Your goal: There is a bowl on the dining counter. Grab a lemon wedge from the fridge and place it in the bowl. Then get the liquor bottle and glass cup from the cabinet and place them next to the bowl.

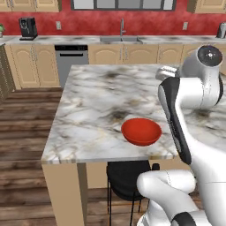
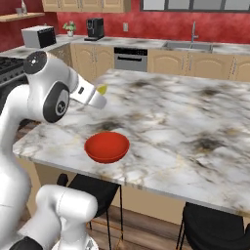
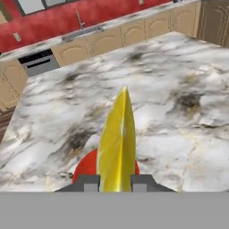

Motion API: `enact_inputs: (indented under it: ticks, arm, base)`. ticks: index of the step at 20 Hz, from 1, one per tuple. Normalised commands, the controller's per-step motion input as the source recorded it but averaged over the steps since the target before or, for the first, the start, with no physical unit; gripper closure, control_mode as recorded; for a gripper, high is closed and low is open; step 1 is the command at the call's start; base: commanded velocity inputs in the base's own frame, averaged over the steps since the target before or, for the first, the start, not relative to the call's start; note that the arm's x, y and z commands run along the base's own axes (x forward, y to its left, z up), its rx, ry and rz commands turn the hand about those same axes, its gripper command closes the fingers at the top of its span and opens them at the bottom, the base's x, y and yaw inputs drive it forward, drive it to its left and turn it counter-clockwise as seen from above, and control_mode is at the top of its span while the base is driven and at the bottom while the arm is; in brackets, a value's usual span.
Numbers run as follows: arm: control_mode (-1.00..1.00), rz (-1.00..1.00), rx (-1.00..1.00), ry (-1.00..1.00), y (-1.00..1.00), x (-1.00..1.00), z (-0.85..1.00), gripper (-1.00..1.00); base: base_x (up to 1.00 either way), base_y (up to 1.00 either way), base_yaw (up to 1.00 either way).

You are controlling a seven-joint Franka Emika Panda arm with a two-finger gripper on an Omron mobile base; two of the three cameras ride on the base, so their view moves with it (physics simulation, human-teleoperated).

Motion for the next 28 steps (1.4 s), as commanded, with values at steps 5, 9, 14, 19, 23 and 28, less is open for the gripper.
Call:
enact_inputs:
  ticks: [5, 9, 14, 19, 23, 28]
  arm:
    - [-1.0, 0.18, 0.01, 0.48, 0.0, 0.33, -0.55, 1.0]
    - [-1.0, 0.15, 0.01, 0.34, 0.0, 0.1, -0.59, 1.0]
    - [-1.0, 0.12, 0.0, 0.27, 0.0, 0.03, -0.58, 1.0]
    - [-1.0, 0.09, 0.0, 0.18, 0.0, 0.0, -0.52, 1.0]
    - [-1.0, 0.05, 0.0, 0.14, 0.12, 0.0, -0.48, 1.0]
    - [-1.0, 0.02, 0.0, 0.04, 0.2, 0.0, -0.36, 1.0]
  base:
    - [0.0, 0.0, 0.0]
    - [0.0, 0.0, 0.0]
    - [0.0, 0.0, 0.0]
    - [0.0, 0.0, 0.0]
    - [0.0, 0.0, 0.0]
    - [0.0, 0.0, 0.0]
